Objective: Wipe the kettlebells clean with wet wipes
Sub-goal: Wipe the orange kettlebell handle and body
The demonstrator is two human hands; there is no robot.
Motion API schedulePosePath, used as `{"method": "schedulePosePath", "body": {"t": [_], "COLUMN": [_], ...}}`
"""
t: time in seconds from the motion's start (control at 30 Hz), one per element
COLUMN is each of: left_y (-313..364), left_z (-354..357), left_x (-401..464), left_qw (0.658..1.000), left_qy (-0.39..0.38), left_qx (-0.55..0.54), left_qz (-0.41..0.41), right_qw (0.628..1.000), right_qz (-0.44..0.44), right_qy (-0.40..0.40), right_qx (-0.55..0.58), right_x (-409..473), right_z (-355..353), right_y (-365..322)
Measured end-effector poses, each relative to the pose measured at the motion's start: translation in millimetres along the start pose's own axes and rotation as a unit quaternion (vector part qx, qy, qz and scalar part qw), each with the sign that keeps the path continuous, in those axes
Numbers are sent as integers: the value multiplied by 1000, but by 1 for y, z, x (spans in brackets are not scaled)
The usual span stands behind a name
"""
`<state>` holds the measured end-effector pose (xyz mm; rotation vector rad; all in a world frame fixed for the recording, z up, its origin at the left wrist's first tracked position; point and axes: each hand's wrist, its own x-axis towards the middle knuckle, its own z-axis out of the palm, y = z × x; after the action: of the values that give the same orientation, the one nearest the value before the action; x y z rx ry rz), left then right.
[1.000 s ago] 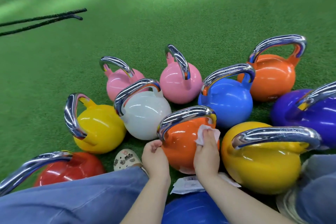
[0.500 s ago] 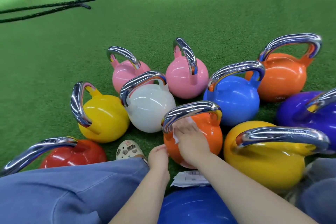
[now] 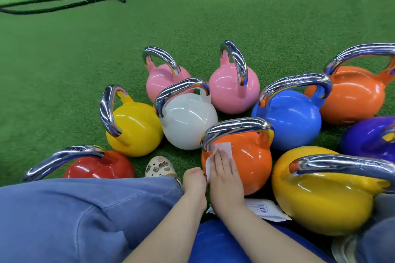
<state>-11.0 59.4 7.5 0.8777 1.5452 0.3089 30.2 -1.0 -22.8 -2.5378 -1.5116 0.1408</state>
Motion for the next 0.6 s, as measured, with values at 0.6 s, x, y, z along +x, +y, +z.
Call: {"method": "schedulePosePath", "body": {"t": [0.6], "left_y": [-5], "left_z": [-1], "left_x": [-9], "left_qw": [978], "left_qy": [-133], "left_qx": [-159], "left_qz": [-6], "right_qw": [991], "right_qz": [-67], "right_qy": [42], "right_qx": [108], "right_x": [6], "right_z": [-10], "right_y": [10]}}
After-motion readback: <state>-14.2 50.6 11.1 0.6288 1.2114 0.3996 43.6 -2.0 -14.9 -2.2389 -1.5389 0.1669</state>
